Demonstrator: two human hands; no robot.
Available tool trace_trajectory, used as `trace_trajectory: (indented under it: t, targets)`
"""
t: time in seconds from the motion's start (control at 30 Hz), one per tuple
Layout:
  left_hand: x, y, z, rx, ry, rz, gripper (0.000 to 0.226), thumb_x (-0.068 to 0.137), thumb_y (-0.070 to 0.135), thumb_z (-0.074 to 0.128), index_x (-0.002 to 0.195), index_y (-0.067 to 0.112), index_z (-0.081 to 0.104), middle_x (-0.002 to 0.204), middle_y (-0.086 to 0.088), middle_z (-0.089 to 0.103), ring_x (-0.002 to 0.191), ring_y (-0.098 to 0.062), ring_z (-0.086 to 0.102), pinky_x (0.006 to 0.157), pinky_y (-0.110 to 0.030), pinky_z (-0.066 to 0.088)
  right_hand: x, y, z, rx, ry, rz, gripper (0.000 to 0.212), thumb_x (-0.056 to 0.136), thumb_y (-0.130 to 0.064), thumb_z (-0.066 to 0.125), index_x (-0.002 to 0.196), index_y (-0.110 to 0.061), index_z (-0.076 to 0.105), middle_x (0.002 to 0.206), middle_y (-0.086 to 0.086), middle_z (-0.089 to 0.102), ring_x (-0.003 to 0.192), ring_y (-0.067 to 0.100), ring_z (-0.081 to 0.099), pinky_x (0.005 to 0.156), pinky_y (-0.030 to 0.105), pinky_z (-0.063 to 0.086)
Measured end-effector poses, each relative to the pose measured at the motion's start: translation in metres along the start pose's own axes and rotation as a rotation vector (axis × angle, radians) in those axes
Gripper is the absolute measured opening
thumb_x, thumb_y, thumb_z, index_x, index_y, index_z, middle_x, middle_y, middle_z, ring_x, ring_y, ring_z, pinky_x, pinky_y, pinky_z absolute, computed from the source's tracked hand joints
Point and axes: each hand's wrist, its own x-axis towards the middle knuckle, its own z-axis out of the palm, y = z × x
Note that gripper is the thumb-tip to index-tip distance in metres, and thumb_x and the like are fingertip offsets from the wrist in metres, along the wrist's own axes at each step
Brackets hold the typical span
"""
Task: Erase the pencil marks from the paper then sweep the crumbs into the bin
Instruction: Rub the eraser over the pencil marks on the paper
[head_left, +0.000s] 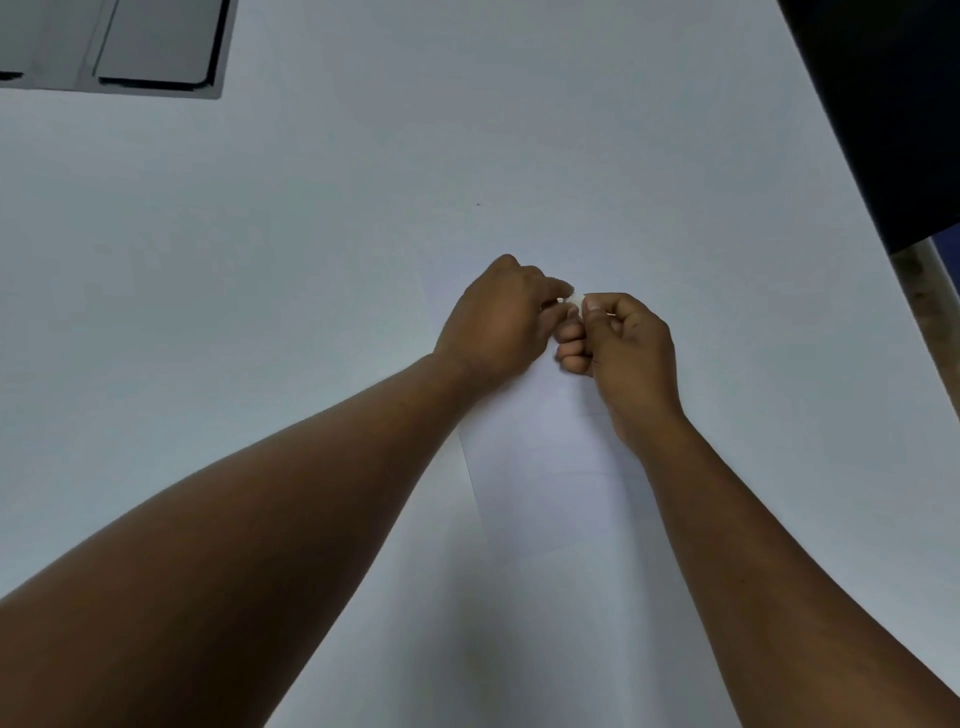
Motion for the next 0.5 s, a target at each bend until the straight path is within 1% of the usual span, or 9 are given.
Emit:
trace_trajectory:
  t: [0.07,0.13,0.17,0.23,0.3,0.37,0.43,0.5]
  targets:
    - [0.003,0.000,0.002,-0.029,0.043,-0.007,0.023,0.100,0.023,0.061,0.095,0.009,0.078,0.082,-0.006,0.074,0.081,-0.023,0.062,0.074,-0.033,0.047,0.001,0.001,-0.001,0.011,0.006,0.012,0.019,0.101,-0.020,0.051,0.100,-0.007,0.065,0.080,0.014,0.070,0.061,0.018,0.061,0.066,0.032,0.058]
    - [0.003,0.000,0.000,-0.061,0.047,-0.046,0.020,0.099,0.022,0.062,0.094,0.012,0.080,0.086,-0.002,0.076,0.078,-0.016,0.061,0.071,-0.019,0.045,0.002,0.001,0.000,0.016,0.008,0.015,0.018,0.101,-0.020,0.052,0.099,-0.009,0.066,0.079,0.014,0.070,0.061,0.018,0.061,0.067,0.032,0.058]
    - [0.003,-0.001,-0.001,-0.059,0.044,-0.049,0.020,0.099,0.022,0.063,0.096,0.013,0.080,0.089,0.000,0.077,0.080,-0.014,0.060,0.072,-0.018,0.044,0.002,0.001,0.000,0.021,0.011,0.015,0.017,0.101,-0.020,0.053,0.098,-0.010,0.066,0.078,0.013,0.070,0.060,0.018,0.061,0.067,0.032,0.058]
    - [0.003,-0.003,-0.003,-0.004,0.035,-0.013,0.020,0.101,0.023,0.062,0.100,0.013,0.079,0.093,0.000,0.077,0.085,-0.012,0.055,0.075,-0.026,0.043,0.001,0.001,0.001,0.031,0.022,0.015,0.016,0.100,-0.019,0.053,0.095,-0.013,0.067,0.076,0.011,0.070,0.060,0.017,0.061,0.066,0.031,0.058]
    - [0.003,-0.005,-0.007,0.051,0.039,0.013,0.020,0.102,0.023,0.060,0.104,0.012,0.077,0.094,-0.002,0.074,0.090,-0.014,0.048,0.077,-0.028,0.038,0.001,0.000,0.002,0.044,0.035,0.015,0.016,0.100,-0.018,0.053,0.094,-0.014,0.067,0.075,0.010,0.069,0.060,0.018,0.061,0.065,0.031,0.058]
    - [0.002,-0.009,-0.011,0.055,0.051,0.004,0.020,0.103,0.020,0.058,0.111,0.012,0.074,0.099,-0.004,0.073,0.097,-0.020,0.050,0.080,-0.030,0.039,0.000,0.000,0.002,0.050,0.042,0.018,0.016,0.100,-0.017,0.052,0.094,-0.013,0.066,0.075,0.010,0.067,0.059,0.018,0.061,0.063,0.031,0.057]
    - [0.000,-0.014,-0.015,0.072,0.035,0.007,0.025,0.102,0.020,0.059,0.123,0.013,0.070,0.111,-0.004,0.072,0.108,-0.025,0.053,0.083,-0.027,0.036,0.000,0.000,0.001,0.050,0.041,0.016,0.016,0.100,-0.016,0.052,0.094,-0.013,0.066,0.075,0.010,0.067,0.059,0.018,0.061,0.061,0.030,0.055]
    - [-0.003,-0.017,-0.016,0.105,0.010,0.045,0.030,0.101,0.021,0.060,0.130,0.013,0.068,0.120,-0.005,0.071,0.114,-0.028,0.053,0.086,-0.025,0.033,-0.001,0.000,0.001,0.058,0.039,0.013,0.016,0.100,-0.015,0.052,0.092,-0.014,0.066,0.074,0.009,0.066,0.058,0.018,0.060,0.061,0.029,0.054]
